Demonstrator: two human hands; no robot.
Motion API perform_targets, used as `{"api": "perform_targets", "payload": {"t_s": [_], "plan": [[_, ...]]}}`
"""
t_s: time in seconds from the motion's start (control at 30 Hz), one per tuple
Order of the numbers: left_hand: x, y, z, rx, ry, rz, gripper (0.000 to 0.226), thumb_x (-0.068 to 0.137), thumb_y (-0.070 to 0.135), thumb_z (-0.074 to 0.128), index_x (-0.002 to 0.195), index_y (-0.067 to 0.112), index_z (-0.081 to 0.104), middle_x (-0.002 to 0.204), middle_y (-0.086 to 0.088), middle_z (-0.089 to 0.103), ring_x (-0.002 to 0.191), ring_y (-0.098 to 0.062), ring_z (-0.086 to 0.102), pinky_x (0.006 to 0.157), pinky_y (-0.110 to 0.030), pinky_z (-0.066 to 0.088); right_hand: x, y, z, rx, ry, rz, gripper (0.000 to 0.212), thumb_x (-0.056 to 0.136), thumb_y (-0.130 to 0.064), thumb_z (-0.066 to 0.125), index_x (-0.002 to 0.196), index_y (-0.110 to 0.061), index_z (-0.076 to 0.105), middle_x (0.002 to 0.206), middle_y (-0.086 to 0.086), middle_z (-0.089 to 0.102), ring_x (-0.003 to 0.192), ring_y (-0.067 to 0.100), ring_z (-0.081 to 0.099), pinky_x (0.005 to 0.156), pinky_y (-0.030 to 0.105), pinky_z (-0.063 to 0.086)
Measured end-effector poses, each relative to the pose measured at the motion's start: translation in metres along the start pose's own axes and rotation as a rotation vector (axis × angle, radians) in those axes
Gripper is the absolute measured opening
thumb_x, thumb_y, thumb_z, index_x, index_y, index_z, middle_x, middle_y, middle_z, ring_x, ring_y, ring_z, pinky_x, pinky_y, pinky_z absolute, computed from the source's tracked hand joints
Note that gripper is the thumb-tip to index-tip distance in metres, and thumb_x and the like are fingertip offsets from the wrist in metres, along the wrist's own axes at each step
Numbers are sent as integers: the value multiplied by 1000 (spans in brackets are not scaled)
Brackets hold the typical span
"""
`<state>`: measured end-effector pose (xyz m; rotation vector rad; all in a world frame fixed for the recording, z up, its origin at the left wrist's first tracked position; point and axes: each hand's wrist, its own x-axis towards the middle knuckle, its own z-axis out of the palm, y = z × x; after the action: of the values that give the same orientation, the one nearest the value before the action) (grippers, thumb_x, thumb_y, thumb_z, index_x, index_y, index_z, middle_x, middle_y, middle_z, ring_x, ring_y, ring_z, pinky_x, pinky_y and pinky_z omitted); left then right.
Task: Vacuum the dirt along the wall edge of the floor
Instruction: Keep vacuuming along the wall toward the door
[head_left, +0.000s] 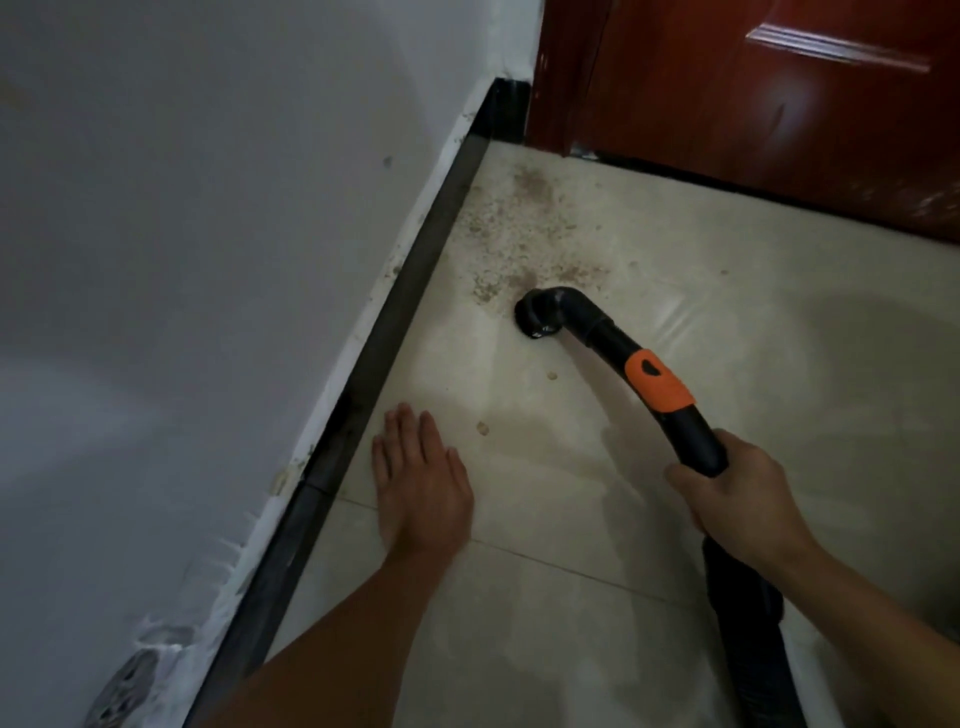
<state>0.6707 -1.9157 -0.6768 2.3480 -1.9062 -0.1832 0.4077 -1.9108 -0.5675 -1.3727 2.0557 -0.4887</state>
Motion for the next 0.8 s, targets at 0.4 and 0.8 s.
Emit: {"api": "perform_targets", "payload": {"t_s": [0.4,0.8], "plan": [[0,0,1,-38,7,8,60,97,32,21,142,0,43,153,-21,34,144,-32,27,115,-49,24,24,-41,20,-11,-105,-77,17,79,-15,72,78,-21,56,61,7,60,48,21,57,46,25,42],[1,1,2,-45,11,15,59,97,32,23,142,1,43,154,-20,32,145,-31,26,115,-47,20,85,-98,56,94,-73,-58,20,77,-23,71,92,-11,64,72,15,68,56,30,63,58,37,57]]}}
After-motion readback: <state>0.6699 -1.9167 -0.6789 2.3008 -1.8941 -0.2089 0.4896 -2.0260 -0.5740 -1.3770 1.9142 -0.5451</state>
